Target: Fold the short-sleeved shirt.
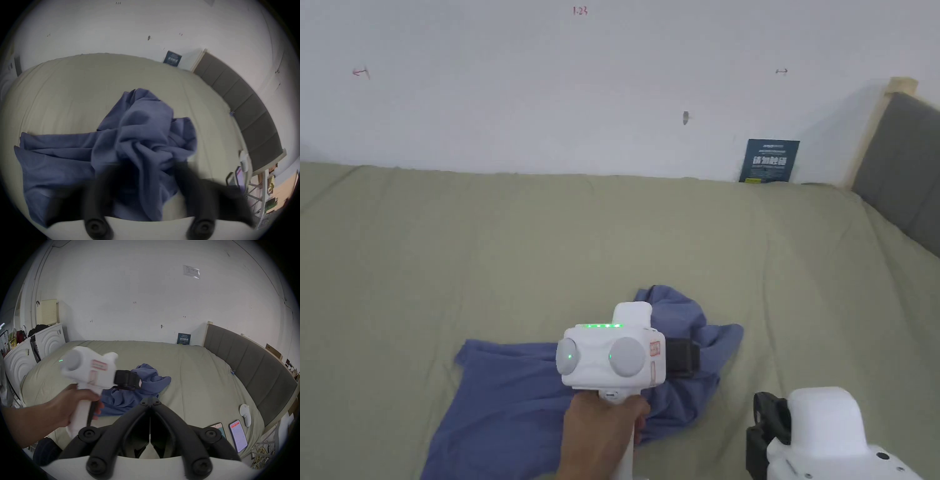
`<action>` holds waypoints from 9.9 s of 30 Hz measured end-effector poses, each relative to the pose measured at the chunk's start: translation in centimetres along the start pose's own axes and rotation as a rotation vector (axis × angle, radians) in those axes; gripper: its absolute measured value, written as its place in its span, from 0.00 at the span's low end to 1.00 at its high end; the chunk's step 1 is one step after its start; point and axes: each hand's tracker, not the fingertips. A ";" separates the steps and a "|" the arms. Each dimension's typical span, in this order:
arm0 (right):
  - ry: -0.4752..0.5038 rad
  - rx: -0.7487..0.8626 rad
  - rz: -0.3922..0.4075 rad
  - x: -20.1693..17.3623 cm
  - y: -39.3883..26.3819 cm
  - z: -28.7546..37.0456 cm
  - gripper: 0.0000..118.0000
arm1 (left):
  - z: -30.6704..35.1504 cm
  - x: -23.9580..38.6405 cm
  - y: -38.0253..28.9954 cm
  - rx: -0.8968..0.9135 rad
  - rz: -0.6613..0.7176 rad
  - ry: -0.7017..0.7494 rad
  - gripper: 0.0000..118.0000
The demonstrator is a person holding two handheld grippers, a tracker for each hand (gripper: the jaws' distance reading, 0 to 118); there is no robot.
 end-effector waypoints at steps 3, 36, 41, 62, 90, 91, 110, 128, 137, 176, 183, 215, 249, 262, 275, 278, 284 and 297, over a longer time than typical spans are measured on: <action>0.016 0.008 0.008 -0.8 -0.2 0.0 0.00 | 3.8 -3.0 -2.3 0.096 -0.028 -0.039 1.00; 0.039 -0.124 -0.003 -1.7 -3.9 -3.8 0.01 | -1.6 -26.2 8.8 -0.409 0.271 0.419 0.92; 0.069 -0.114 0.000 -2.2 -3.7 -3.9 0.01 | -1.7 -25.1 9.0 -0.449 0.146 0.459 0.66; 0.055 -0.299 -0.203 11.0 3.5 -25.2 0.06 | 6.1 -22.2 6.8 -0.080 0.154 0.149 0.09; 0.200 -0.206 -0.288 9.8 13.7 -22.6 0.01 | 11.1 -22.6 8.0 0.110 0.125 0.205 0.07; 0.205 -0.189 -0.265 9.8 14.9 -21.3 0.01 | 12.6 -22.4 8.5 0.161 0.115 0.228 0.07; 0.296 0.234 -0.331 10.9 38.3 -8.1 0.01 | 37.4 -21.8 26.6 0.647 0.216 0.131 0.07; 0.205 -0.001 -0.374 10.0 21.8 -19.4 0.01 | 22.1 -28.5 12.6 0.468 0.377 0.102 0.07; 0.216 -0.083 -0.363 13.2 10.3 -10.4 0.01 | 29.2 -26.9 0.6 0.397 0.343 -0.001 0.07; 0.264 -0.224 -0.077 -0.6 -11.1 8.8 0.00 | 29.7 -28.0 -20.1 0.005 -0.195 0.381 1.00; 0.229 -0.276 -0.124 0.1 -11.6 8.2 0.00 | 23.7 -30.0 -15.5 -0.233 -0.368 0.350 0.97; 0.118 -0.428 -0.038 3.2 4.3 -34.0 0.98 | 23.3 -24.1 -17.4 -0.048 -0.115 0.404 0.09; 0.246 0.230 -0.012 7.2 31.8 -2.7 0.01 | 34.8 -15.7 8.7 0.510 -0.041 0.376 0.08; 0.172 0.495 -0.154 10.1 47.7 1.1 0.01 | 43.9 -10.8 26.0 0.695 -0.127 0.519 0.07; 0.216 0.245 -0.237 6.1 33.9 -12.0 0.01 | 27.7 -20.3 15.5 0.508 0.030 0.590 0.07; 0.233 0.238 -0.251 5.6 31.1 -12.5 0.01 | 25.3 -21.9 13.5 0.480 0.092 0.539 0.08; 0.273 0.233 -0.215 5.9 26.0 -7.6 0.01 | 28.4 -20.5 8.1 0.508 0.058 0.480 0.08; 0.211 -0.105 -0.192 4.0 -4.8 3.0 0.01 | 27.5 -19.8 -18.4 0.214 0.089 0.440 0.08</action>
